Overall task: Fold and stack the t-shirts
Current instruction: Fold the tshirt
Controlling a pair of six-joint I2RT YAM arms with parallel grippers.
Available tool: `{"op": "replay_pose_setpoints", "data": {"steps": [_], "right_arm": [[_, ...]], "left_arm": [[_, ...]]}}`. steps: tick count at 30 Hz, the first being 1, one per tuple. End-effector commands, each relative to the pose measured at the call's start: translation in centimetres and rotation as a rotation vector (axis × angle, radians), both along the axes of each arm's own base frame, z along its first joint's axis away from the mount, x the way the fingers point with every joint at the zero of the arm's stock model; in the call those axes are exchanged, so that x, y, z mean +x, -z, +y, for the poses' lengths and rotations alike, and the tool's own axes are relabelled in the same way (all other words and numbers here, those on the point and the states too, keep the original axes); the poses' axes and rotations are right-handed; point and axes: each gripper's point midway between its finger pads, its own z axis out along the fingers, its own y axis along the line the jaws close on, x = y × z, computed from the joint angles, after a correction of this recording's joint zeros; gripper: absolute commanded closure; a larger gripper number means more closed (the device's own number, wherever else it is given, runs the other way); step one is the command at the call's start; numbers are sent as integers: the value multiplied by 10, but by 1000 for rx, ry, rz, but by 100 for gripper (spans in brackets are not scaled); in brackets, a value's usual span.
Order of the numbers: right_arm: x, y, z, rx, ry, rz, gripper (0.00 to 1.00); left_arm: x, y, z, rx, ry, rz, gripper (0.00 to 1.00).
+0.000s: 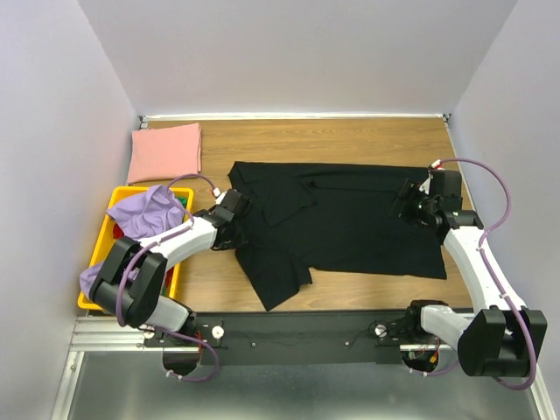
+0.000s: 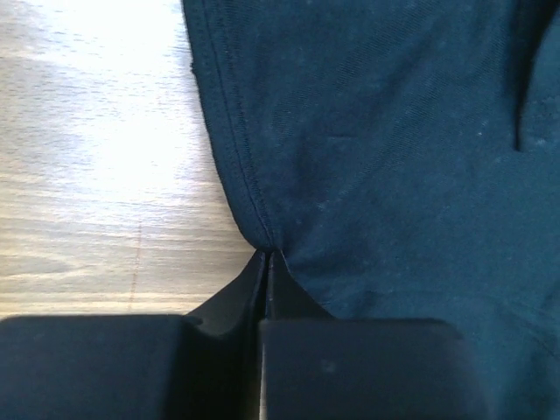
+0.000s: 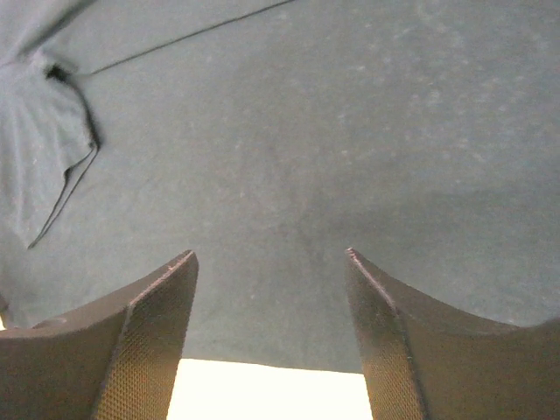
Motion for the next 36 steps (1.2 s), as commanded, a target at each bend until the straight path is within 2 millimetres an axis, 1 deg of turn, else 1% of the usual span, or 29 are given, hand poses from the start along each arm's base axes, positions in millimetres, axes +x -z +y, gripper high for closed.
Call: {"op": "replay_pose_setpoints", "data": {"steps": [1,2,3,4,5,6,8,9,10,11,12,13,14,15,16,17,18,20,21,22,24,26,29,32,36], "right_arm": [[-7,10,-22,-76,126,39,22],[-10,12,-32,-107,187,53,15],[-14,16,-50,-164,277,68,6],[-20,23,-56,-173,330,92,0],[-23,26,-62,-185,364,105,0],[-31,33,-72,-204,425,143,0],[-43,43,-84,-224,496,202,0],[-56,49,-96,-241,562,256,0],[-60,53,-99,-238,600,286,0],[-71,57,-108,-277,667,335,0],[-68,52,-112,-292,681,320,0],[-79,56,-114,-275,734,382,0],[-79,55,-116,-251,762,395,0],[-85,60,-119,-201,829,420,0],[-90,66,-121,-175,865,448,0],[-99,77,-116,-120,890,489,0],[-107,83,-121,-74,972,507,0],[-117,93,-122,-46,1035,536,0],[-123,97,-125,-57,1072,543,1],[-131,103,-126,-53,1124,556,4],[-132,101,-130,-40,1173,537,9],[-133,99,-132,-28,1207,515,13],[-138,98,-136,-20,1262,486,21],[-138,97,-139,-27,1279,479,22],[-142,96,-149,-61,1326,466,24]], "left_arm": [[-14,10,1,15,7,61,100],[-14,9,2,18,10,56,100],[-12,7,1,13,11,45,100],[-11,6,1,12,11,37,100],[-9,5,1,11,16,28,100],[-9,4,0,8,24,20,100],[-7,3,-1,6,35,13,100],[-6,2,-1,4,44,5,100],[-5,1,-1,4,46,1,100],[-4,0,-2,2,54,-13,100],[-3,-1,-2,0,54,-17,100],[-3,-1,-2,3,59,-19,100],[-3,-1,-1,4,61,-23,100],[-2,-1,-2,0,63,-29,100],[-1,-2,-3,-4,66,-30,100],[-1,-2,-4,-8,64,-32,100],[0,-3,-5,-11,68,-37,100],[2,-5,-5,-12,66,-47,100],[3,-7,-5,-15,64,-52,100],[3,-11,-5,-17,64,-63,100],[4,-17,-5,-25,62,-78,100],[5,-21,-5,-25,60,-87,100],[6,-27,-5,-28,56,-96,100],[7,-29,-4,-27,52,-100,100],[6,-31,-3,-25,51,-102,100]]}}
